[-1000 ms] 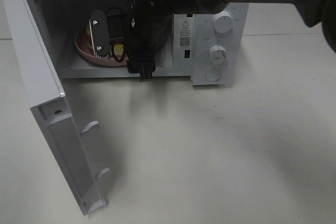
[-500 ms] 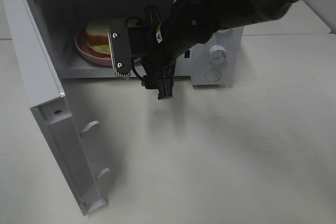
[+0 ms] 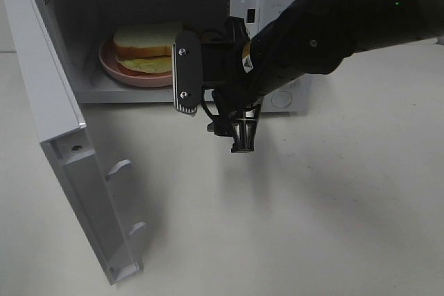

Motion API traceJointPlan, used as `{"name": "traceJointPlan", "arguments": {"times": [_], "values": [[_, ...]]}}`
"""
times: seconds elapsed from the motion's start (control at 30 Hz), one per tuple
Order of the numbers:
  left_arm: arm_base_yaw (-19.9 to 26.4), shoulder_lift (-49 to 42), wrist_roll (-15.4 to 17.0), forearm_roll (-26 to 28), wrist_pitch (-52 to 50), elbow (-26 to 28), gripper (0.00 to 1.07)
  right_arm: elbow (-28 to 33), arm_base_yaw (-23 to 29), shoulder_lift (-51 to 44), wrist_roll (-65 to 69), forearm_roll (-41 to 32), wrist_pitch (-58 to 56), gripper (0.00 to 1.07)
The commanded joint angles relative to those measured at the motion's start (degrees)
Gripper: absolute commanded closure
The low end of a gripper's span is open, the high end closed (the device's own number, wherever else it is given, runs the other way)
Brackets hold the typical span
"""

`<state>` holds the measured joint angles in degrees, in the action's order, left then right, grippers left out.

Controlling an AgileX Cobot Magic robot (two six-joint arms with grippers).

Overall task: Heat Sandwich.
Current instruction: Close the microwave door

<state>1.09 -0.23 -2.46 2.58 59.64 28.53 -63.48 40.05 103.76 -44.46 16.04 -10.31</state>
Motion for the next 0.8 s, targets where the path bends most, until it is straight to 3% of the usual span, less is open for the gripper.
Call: {"name": "traceJointPlan", "arguments": {"times": [0.03,0.53,0.8], "values": [[-0.2,-1.6,0.3,0.1,-0.1,-0.1,0.05,2.8,0.1,-3.4,2.8,0.0,1.1,0.31],[-0.2,-1.6,0.3,0.1,-0.1,-0.1,0.05,15.6,0.1,-17.7,15.6,-0.1,0.2,0.31],[-0.2,-1.6,0.3,0.1,-0.1,-0.1,0.05,20.3,0.1,-26.4,26.8,-0.3,-6.4,0.31]]}}
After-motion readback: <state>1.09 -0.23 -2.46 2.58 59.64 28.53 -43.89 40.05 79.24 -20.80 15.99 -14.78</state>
